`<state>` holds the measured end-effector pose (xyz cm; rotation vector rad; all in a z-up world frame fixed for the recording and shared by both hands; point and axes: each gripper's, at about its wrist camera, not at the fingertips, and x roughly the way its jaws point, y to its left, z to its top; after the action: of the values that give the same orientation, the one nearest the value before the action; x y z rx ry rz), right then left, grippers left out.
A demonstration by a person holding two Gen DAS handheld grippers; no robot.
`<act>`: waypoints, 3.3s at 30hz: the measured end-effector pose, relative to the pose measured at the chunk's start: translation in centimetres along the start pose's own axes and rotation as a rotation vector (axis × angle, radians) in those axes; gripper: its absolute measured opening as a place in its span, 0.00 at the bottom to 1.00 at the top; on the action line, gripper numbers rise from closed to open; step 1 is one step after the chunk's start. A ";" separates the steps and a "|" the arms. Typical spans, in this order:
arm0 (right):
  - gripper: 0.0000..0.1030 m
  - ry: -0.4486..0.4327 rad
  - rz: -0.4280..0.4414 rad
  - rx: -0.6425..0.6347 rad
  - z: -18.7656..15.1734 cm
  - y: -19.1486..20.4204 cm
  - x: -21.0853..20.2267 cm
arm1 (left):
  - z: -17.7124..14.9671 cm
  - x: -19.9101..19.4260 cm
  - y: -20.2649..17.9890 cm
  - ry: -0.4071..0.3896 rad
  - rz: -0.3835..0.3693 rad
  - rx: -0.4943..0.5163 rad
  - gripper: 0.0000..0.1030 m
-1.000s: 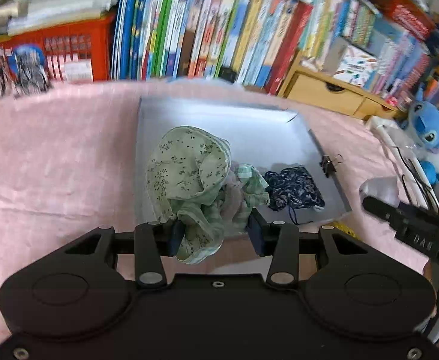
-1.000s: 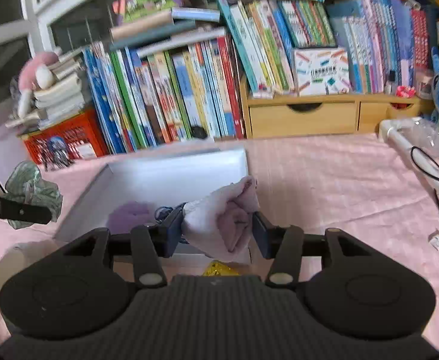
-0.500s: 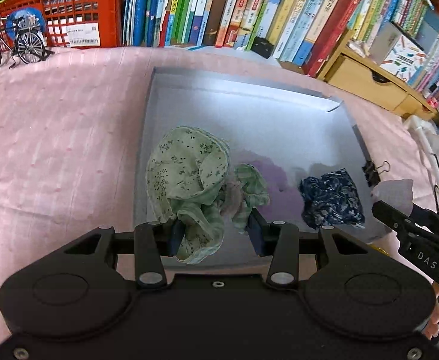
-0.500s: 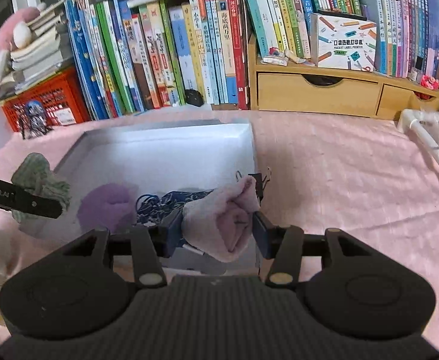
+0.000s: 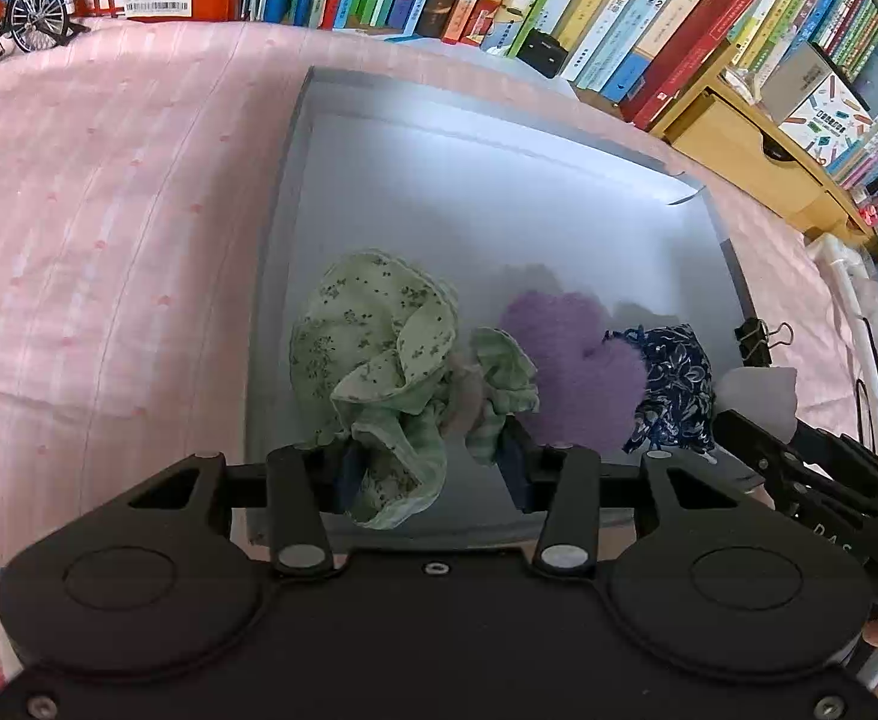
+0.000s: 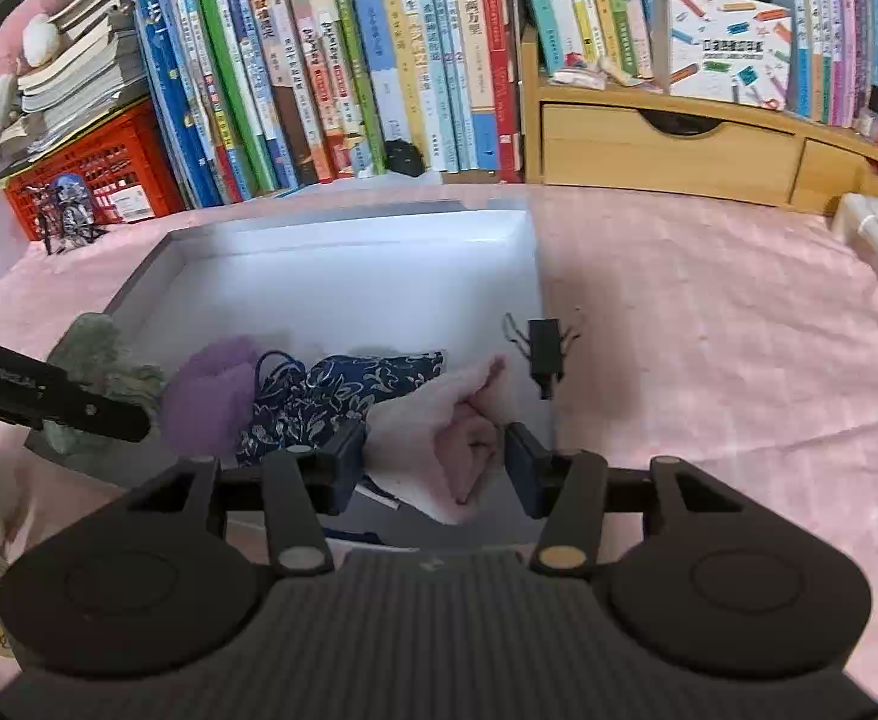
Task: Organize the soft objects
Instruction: 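Carry the green cloth in the left tool while the right tool carries the pink cloth to the tray, then release the green cloth from the left tool while the right tool releases the pink cloth in the tray, then move the left tool to the green scrunchie while the right tool reaches the yellow polka-dot bag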
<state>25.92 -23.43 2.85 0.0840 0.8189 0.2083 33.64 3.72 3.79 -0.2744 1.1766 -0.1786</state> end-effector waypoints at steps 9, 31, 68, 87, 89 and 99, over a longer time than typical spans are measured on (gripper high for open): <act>0.56 0.022 0.022 0.015 -0.4 -0.6 0.7 | 0.0 -0.1 0.0 -0.025 -0.020 0.011 0.66; 0.83 -0.152 0.128 0.036 -1.5 -1.2 -5.6 | -4.6 -8.5 -0.8 -0.271 -0.081 0.153 0.89; 0.80 -0.247 -0.030 0.178 -8.9 -1.5 -14.0 | -22.3 -15.4 9.3 -0.624 0.102 0.195 0.95; 0.62 -0.239 -0.074 0.177 -13.3 -1.1 -10.6 | -25.4 -10.4 10.4 -0.667 0.219 0.163 0.95; 0.62 -0.231 -0.080 0.169 -13.3 -0.9 -10.1 | -25.2 -10.2 10.5 -0.663 0.214 0.156 0.95; 0.62 -0.176 -0.022 0.266 -12.3 -2.7 -8.6 | -24.6 -9.2 10.7 -0.660 0.207 0.149 0.92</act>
<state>11.64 -27.97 0.23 0.3387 0.6682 0.0691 7.31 13.54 -0.07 -0.0654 0.5271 0.0117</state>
